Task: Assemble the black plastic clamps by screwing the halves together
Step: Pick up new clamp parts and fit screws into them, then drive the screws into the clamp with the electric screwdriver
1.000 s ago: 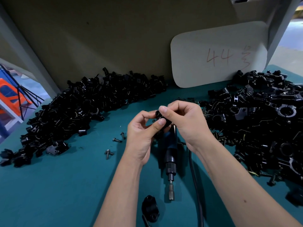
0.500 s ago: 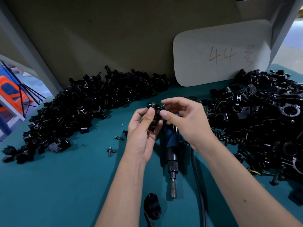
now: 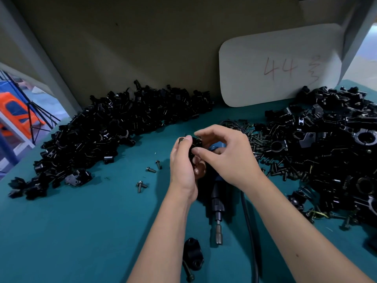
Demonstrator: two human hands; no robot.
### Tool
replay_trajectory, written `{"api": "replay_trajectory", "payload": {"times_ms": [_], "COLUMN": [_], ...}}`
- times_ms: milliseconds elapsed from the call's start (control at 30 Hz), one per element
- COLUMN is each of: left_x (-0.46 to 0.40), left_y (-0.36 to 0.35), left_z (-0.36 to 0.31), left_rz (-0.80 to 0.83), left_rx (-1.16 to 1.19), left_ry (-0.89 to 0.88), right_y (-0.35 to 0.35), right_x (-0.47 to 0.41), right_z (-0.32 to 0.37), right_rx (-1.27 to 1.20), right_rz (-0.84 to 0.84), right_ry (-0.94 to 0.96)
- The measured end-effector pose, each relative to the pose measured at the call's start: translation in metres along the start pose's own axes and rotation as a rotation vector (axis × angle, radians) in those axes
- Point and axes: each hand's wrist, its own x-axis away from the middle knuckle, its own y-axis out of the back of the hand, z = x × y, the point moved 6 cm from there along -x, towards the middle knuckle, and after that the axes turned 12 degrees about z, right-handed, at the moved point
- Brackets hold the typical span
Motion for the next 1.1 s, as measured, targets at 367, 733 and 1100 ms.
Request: {"api": "replay_trajectory", "payload": {"times_ms": [367,733,1100], "left_x": [0.0,-0.002,0.001], "left_y": [0.003,0.01,0.013], "left_z": [0.0,-0.006,0.0], "left_rz": [-0.024,0.087,0.292], "left_rx": [0.044,0.177,0.37], "left_ry": [0.102,0.157,0.397], "right_y": [0.005,0.008,0.054], "right_x": [-0.002,0.002,0.003], "right_z": [0.005,-0.03,-0.039], "right_rx": [0.357,0.595,-0.432], "right_rz": [-0.001,0.062,-0.35], "right_ry": [-0.006,-0.607,-0.432]}}
